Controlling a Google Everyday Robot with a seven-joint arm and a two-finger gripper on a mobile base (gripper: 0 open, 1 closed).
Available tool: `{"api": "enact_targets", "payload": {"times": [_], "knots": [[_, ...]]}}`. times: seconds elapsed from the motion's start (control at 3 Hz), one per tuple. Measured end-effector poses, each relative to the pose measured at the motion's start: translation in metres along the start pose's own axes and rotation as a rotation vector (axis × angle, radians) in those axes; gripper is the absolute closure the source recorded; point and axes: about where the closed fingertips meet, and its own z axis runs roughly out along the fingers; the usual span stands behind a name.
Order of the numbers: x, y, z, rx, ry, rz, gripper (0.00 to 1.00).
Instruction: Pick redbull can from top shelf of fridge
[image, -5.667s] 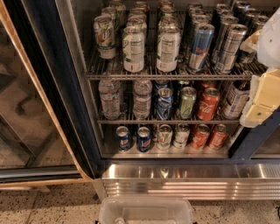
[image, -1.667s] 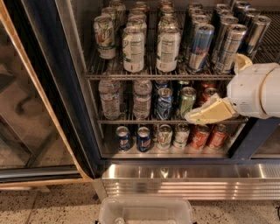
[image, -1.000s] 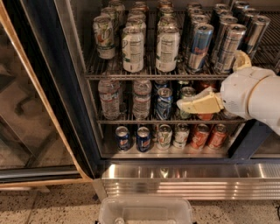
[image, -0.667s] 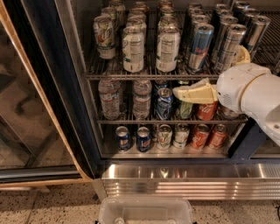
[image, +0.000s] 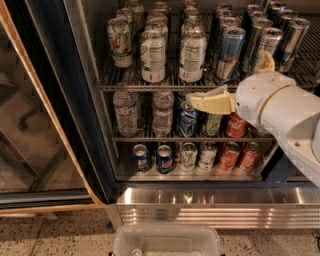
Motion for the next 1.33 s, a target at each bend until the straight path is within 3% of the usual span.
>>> {"api": "enact_targets", "payload": {"times": [0.67, 1.0, 1.33], "knots": [[0.001, 0.002, 0.005, 0.007, -0.012, 0.006, 0.00], [0.006, -0.009, 0.010, 0.060, -0.047, 0.017, 0.00], [0.016, -0.016, 0.011, 0.137, -0.090, 0.046, 0.14]]}}
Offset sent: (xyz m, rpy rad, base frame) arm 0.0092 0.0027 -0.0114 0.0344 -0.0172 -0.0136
